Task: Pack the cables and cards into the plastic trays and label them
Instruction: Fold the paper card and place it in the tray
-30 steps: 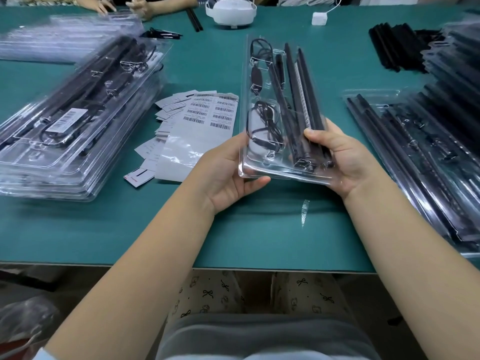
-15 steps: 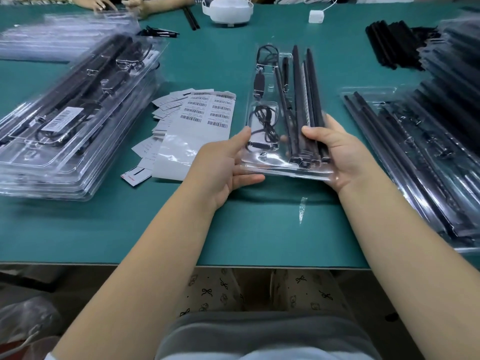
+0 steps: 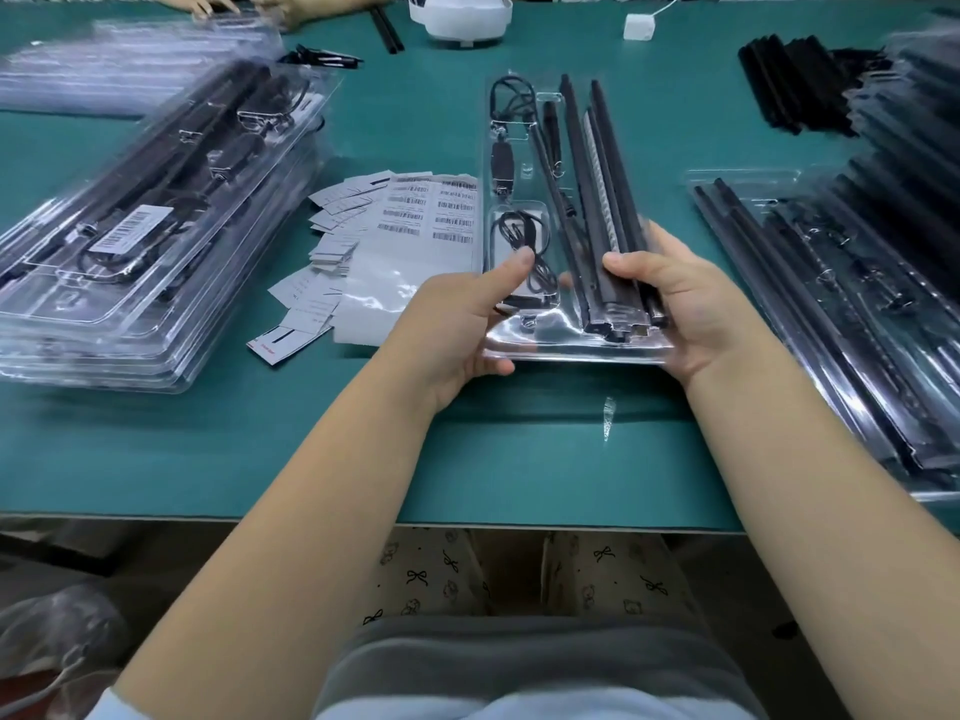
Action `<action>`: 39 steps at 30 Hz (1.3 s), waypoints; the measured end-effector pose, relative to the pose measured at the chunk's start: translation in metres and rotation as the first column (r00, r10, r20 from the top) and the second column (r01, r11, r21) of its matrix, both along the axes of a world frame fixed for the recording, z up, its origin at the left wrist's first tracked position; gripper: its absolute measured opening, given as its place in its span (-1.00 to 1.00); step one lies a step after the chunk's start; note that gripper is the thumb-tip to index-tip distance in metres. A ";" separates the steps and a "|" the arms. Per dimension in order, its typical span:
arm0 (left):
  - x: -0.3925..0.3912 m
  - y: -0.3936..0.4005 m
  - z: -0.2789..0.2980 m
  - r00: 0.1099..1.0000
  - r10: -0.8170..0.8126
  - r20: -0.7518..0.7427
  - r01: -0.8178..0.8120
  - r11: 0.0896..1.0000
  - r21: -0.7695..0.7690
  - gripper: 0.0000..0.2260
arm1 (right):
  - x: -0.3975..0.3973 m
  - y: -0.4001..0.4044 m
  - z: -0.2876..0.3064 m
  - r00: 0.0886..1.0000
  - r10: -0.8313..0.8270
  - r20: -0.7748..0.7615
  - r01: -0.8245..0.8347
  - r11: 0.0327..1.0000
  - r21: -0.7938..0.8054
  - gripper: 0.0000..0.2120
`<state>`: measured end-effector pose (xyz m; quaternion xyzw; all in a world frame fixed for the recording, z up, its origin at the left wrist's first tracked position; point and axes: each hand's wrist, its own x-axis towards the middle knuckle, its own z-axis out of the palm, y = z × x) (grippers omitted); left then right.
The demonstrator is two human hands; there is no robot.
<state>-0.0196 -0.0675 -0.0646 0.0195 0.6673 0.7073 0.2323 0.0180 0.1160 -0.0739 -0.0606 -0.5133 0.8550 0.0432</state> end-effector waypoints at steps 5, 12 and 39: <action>-0.003 0.002 -0.001 0.997 0.051 0.061 -0.054 0.997 0.056 -0.78 | 0.010 -0.016 0.018 0.969 -0.052 0.242 0.141 0.920 -0.366 -0.57; -0.005 0.008 -0.002 0.991 0.061 0.120 -0.084 0.977 0.197 -0.83 | 0.064 -0.084 0.026 0.928 0.063 0.368 0.095 0.913 -0.396 -0.58; -0.001 0.009 -0.001 0.997 -0.040 0.061 0.032 0.990 0.134 -0.83 | 0.029 -0.122 0.009 0.780 -0.470 0.413 0.520 0.854 -0.010 -0.75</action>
